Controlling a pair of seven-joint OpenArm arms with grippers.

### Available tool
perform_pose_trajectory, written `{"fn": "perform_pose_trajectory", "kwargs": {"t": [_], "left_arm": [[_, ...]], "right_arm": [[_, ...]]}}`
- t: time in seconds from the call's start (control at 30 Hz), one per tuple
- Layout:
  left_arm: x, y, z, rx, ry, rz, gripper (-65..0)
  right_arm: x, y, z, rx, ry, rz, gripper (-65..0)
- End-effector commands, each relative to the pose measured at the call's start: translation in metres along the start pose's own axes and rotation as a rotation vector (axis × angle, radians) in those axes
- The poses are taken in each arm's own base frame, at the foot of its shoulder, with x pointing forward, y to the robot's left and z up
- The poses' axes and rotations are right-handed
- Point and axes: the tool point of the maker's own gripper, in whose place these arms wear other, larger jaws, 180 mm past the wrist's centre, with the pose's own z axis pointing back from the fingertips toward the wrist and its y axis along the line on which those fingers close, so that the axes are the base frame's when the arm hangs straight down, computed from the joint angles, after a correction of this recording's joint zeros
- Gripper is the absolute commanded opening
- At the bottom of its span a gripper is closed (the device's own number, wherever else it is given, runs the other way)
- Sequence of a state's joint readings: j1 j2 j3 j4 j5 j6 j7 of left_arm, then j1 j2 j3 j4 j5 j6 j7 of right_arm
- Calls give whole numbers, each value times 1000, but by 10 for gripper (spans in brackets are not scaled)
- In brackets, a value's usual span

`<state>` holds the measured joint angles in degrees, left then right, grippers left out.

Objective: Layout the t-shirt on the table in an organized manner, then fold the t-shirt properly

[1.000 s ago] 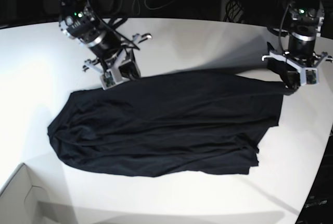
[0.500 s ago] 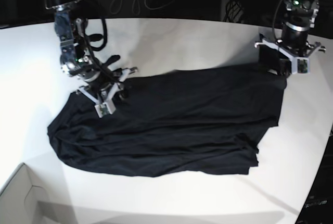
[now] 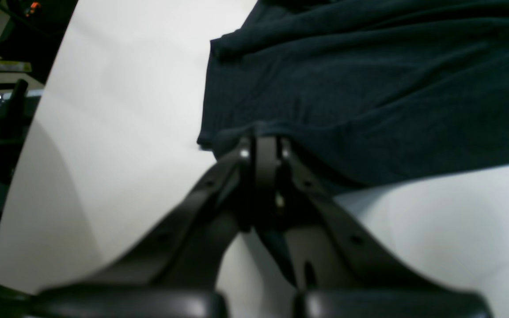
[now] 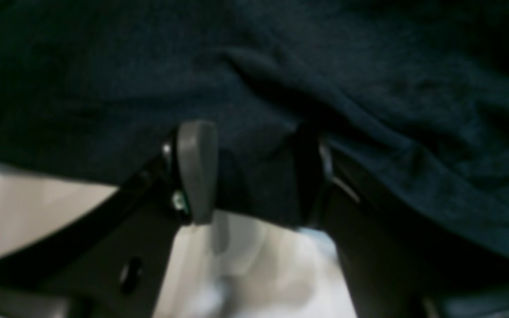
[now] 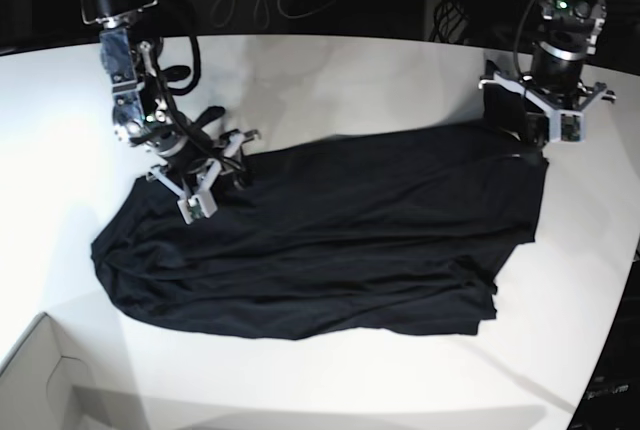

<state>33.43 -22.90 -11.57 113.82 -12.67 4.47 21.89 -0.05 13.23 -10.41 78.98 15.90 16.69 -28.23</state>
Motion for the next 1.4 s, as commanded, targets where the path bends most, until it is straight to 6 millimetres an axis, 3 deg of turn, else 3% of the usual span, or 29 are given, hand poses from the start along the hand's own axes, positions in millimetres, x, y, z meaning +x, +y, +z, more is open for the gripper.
{"fn": "perform_pose_trajectory", "kwargs": {"t": [0.0, 0.13, 0.33, 0.6, 0.67, 0.9, 1.03, 1.27, 1.37], "left_arm": [[17, 4, -1, 10, -58, -13, -649], [18, 3, -2, 7, -61, -12, -649], [16, -8, -3, -23, -57, -10, -649], [8, -64, -2, -160, -45, -62, -649], [3, -85, 2, -202, -42, -126, -649], [-20, -141, 26, -349, -60, -409, -649], [-23, -147, 30, -364, -72, -475, -649], [-21, -139, 27, -358, -81, -515, -649], [-20, -135, 26, -351, -84, -527, -649]], "right_arm": [[-23, -11, 4, -34, 95, 14, -427], [-37, -27, 14, -64, 126, 27, -646], [-53, -42, 43, -106, 134, 37, -650], [-75, -55, 68, -133, 143, 72, -650], [-81, -55, 71, -132, 153, 71, -650], [-98, -85, 93, -213, 179, 32, -650], [-101, -98, 103, -232, 186, 32, -650], [-106, -120, 120, -293, 189, 4, -650], [-110, -121, 122, -297, 197, 0, -650]]}}
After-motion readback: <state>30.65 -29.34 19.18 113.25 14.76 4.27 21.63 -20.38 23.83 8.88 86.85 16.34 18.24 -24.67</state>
